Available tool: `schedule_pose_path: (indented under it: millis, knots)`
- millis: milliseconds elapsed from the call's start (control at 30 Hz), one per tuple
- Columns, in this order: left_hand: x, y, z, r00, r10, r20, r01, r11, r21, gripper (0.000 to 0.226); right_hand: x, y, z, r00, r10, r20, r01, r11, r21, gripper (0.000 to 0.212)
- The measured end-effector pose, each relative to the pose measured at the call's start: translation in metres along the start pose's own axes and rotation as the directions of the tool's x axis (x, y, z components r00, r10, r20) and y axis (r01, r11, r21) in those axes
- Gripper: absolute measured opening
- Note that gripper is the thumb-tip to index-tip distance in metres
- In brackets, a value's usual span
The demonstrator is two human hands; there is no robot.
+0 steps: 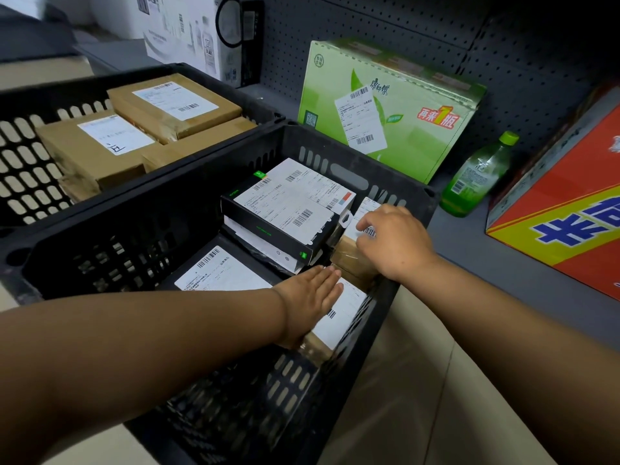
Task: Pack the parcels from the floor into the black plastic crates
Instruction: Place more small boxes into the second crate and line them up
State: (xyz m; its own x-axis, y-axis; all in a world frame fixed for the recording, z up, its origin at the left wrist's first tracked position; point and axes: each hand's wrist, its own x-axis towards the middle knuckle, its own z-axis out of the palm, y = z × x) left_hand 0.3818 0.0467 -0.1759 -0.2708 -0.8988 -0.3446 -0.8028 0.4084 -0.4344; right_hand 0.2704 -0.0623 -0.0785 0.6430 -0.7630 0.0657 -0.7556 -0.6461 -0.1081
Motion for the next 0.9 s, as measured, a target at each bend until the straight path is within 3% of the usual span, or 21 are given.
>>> schedule_pose_path:
  millis: [300, 467, 567, 733, 900]
  knots:
    - [0.008, 0.004, -0.011, 0.995, 0.008, 0.097, -0.01, 1.0, 0.021, 0.09, -0.002, -0.001, -0.001, 0.999, -0.015, 0.042, 0.018, 0.998, -0.056, 0.03]
    - [0.021, -0.013, -0.023, 0.98, 0.082, 0.183, -0.069, 0.994, -0.081, 0.121, 0.0, -0.001, -0.002, 1.0, 0.004, 0.027, -0.003, 0.999, -0.042, 0.028]
    - [0.024, -0.014, -0.023, 0.978, 0.104, 0.18, -0.078, 0.986, -0.147, 0.123, 0.001, -0.002, -0.001, 1.0, 0.016, 0.004, -0.016, 1.0, -0.018, 0.027]
    - [0.029, 0.007, 0.006, 0.993, 0.039, 0.108, -0.036, 0.999, -0.023, 0.113, 0.002, 0.0, 0.001, 0.999, 0.021, -0.026, -0.021, 1.0, 0.017, 0.027]
    - [0.034, 0.024, 0.021, 0.999, 0.029, 0.018, -0.03, 0.998, 0.058, 0.074, 0.003, 0.002, 0.003, 0.999, 0.028, -0.035, -0.027, 0.999, 0.045, 0.025]
